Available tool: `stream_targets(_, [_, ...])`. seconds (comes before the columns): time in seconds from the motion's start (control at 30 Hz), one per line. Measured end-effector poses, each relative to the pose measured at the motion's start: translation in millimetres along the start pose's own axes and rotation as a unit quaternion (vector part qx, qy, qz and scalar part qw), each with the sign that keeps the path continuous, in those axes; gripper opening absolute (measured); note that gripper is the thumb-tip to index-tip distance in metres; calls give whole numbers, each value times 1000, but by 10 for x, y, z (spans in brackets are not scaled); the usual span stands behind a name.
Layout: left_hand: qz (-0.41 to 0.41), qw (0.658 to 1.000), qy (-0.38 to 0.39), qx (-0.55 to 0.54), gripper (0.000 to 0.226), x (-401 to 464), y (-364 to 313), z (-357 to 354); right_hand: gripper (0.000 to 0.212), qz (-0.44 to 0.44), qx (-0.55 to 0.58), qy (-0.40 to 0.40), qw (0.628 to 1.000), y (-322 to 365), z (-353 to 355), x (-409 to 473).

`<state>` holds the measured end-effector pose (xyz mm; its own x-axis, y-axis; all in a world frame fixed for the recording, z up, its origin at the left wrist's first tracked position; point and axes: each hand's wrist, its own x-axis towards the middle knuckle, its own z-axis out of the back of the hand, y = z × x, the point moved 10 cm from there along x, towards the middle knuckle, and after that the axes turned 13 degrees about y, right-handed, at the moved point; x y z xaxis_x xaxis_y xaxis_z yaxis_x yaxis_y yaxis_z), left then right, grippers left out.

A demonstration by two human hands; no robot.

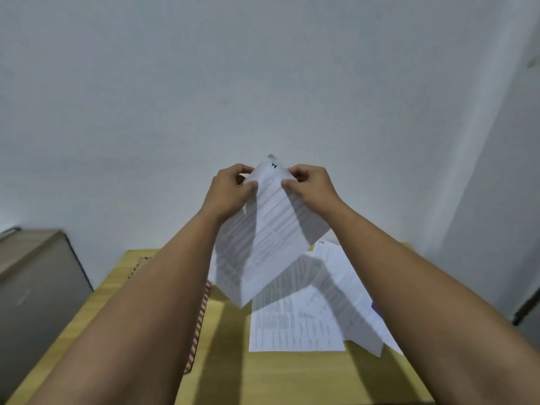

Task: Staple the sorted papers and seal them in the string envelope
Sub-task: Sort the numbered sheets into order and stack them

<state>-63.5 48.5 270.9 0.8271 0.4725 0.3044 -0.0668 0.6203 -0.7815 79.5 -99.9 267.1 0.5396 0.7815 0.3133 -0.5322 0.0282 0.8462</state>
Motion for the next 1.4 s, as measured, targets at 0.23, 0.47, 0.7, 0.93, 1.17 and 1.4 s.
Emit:
stream_targets(0.23, [22,997,33,67,42,-146,417,69,26,-58,76,55,994,-253,-457,24])
stream_targets(0.47, [111,985,70,108,47,-339,1746,-190,20,-146,-85,123,978,-1316,-917,313])
stream_targets(0.7, [134,984,64,99,52,-475,2708,-317,45,-230,-247,258,905,-2403,-1419,488])
stream_targets(0.93, [146,986,67,47,49,-476,2968,-395,69,-267,-349,330,836,-2762,-1685,658])
stream_targets(1.17, [152,985,76,32,43,-468,2925,-407,23,-255,-339,302,854,-2750,-1628,768])
stream_targets(1.4, [126,989,57,62,33,-479,2439,-190,26,-178,-259,203,927,-2069,-1378,762])
